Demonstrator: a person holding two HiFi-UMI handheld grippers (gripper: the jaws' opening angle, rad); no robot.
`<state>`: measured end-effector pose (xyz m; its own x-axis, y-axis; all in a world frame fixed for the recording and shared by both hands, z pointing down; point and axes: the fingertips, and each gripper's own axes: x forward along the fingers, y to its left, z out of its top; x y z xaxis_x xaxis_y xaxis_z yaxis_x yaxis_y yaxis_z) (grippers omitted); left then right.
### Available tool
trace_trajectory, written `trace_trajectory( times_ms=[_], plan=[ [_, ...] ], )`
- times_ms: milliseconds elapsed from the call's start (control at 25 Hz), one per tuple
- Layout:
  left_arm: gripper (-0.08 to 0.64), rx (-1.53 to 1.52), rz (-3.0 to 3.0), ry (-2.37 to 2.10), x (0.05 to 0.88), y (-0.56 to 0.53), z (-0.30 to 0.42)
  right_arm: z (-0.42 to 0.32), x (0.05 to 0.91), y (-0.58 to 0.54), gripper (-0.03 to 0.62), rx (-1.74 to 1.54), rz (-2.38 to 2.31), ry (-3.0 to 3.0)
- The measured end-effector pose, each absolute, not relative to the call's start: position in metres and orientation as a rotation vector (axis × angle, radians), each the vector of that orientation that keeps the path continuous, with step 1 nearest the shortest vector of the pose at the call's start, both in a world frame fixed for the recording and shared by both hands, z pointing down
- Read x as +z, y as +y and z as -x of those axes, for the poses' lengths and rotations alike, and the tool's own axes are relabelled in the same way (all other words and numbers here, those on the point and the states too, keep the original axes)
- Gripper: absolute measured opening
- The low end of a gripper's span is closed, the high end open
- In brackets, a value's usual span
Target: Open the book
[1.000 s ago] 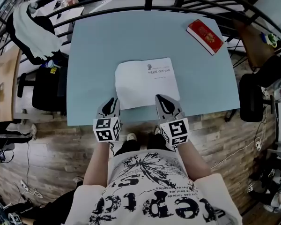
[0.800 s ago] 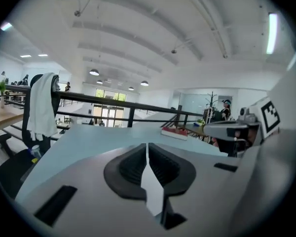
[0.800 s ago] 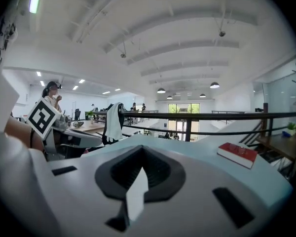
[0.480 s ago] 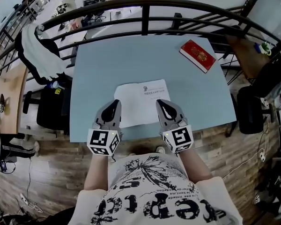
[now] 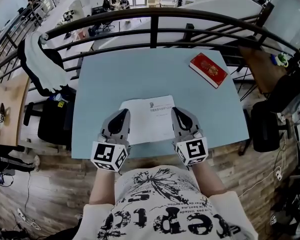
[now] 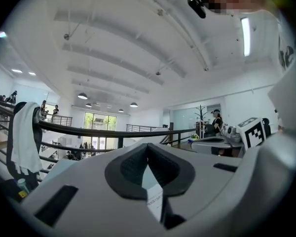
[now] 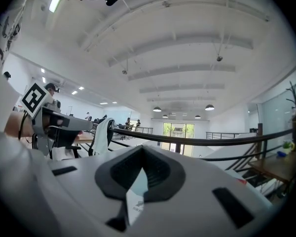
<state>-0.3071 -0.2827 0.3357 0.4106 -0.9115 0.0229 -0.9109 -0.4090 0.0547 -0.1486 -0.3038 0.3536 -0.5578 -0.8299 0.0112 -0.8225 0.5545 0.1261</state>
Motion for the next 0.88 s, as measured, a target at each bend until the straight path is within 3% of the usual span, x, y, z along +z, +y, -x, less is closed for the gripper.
trace_trajectory(
  times_ms=[880],
  plan=[
    [0.02, 0.153, -2.631, -1.641, 0.349, -0.288, 0.29, 0.155, 0.359, -0.309, 0.006, -0.178, -1.354, -2.698]
  ],
)
